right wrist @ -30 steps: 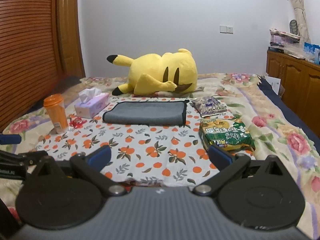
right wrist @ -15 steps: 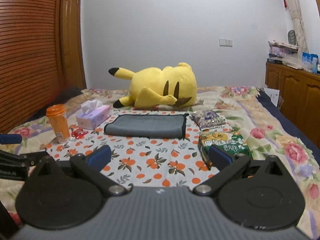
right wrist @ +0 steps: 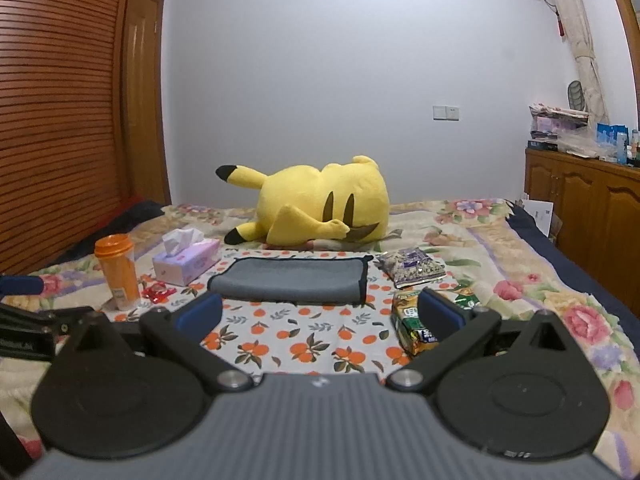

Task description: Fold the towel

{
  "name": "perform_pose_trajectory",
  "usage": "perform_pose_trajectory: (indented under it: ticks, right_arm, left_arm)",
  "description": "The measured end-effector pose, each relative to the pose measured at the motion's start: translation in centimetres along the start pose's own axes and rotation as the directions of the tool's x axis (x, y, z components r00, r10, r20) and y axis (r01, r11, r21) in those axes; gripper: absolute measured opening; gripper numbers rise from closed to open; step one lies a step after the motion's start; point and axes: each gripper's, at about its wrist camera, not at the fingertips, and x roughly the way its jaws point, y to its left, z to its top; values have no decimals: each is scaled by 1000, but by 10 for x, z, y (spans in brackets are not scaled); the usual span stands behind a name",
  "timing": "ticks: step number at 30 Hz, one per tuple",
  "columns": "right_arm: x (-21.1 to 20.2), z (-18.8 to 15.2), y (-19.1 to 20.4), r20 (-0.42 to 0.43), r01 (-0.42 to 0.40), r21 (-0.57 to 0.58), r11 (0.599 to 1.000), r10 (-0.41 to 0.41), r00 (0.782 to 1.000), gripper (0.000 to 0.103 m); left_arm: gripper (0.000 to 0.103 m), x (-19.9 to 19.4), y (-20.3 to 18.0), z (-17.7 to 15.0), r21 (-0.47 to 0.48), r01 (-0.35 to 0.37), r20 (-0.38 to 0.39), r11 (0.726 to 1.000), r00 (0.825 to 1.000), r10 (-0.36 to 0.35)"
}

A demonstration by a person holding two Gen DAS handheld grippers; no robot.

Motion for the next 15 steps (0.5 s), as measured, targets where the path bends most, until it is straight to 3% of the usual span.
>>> perform_pose_trajectory:
  ticks: [15]
  right_arm:
    - [0, 0, -1, -2, 1, 0, 1000, -1, 1000, 103]
  left_arm:
    - [103, 0, 0, 0, 1, 0, 0, 1000, 1000, 0]
